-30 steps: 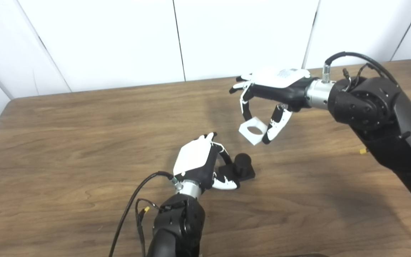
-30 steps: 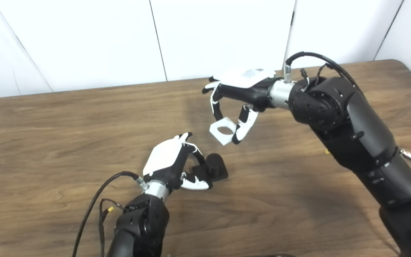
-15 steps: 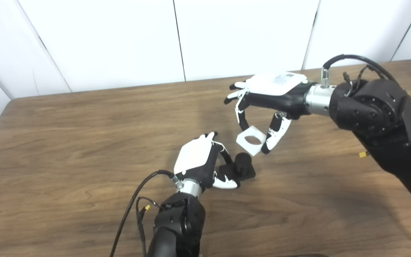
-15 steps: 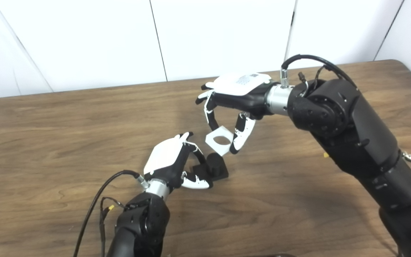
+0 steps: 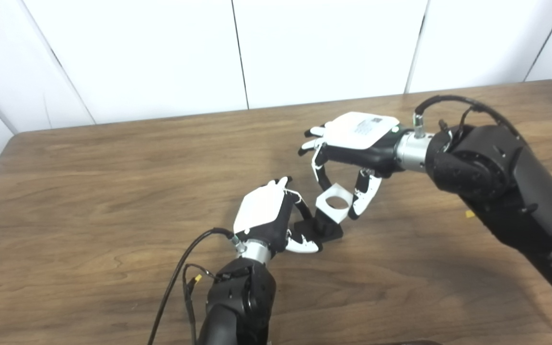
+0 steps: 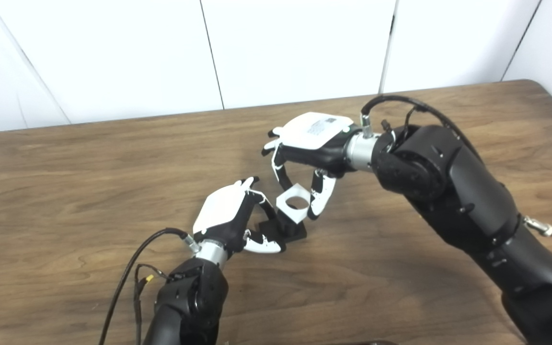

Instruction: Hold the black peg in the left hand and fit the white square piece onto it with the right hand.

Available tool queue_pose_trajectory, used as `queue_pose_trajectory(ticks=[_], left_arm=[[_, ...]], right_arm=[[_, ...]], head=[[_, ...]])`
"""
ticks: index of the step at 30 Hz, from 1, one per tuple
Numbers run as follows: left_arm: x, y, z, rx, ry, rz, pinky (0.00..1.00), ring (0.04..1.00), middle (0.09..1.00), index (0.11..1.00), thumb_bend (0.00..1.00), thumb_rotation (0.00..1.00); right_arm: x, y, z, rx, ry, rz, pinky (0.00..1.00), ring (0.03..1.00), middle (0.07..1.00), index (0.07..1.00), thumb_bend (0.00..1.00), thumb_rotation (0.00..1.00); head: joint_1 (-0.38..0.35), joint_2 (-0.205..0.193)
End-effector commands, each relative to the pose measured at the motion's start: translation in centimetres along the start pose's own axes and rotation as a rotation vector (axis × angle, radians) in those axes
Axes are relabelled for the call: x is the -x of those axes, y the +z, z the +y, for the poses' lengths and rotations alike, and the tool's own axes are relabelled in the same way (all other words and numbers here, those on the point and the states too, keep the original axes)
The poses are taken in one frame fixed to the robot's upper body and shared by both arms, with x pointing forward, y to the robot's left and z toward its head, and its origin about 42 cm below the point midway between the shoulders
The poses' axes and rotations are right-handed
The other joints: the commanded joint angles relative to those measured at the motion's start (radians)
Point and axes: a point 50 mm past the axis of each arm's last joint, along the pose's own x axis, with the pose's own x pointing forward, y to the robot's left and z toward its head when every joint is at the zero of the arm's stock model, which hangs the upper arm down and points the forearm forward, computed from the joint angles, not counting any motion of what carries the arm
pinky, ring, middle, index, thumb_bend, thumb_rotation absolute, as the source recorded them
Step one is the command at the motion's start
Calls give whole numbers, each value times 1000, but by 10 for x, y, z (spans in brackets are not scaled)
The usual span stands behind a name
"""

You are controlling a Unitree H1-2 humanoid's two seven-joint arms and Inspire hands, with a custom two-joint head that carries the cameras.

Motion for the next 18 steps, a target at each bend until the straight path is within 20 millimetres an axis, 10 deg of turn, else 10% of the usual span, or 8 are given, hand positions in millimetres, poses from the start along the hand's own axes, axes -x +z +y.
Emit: queue_pose_trajectory(ticks=[1,18], left_arm=[[-4,5,-2,-12,-13,20,1000,1000,987,481,523,47],[-1,7,2,-3,-13,17,1000,1000,988,481,523,47]], right_arm=[[1,2,-22,56,-75,2,1000,1000,919,489,526,144],[-7,6,-18,68,-59,-6,1000,1000,911,489,526,146]], head=[[-1,1],[2,22]])
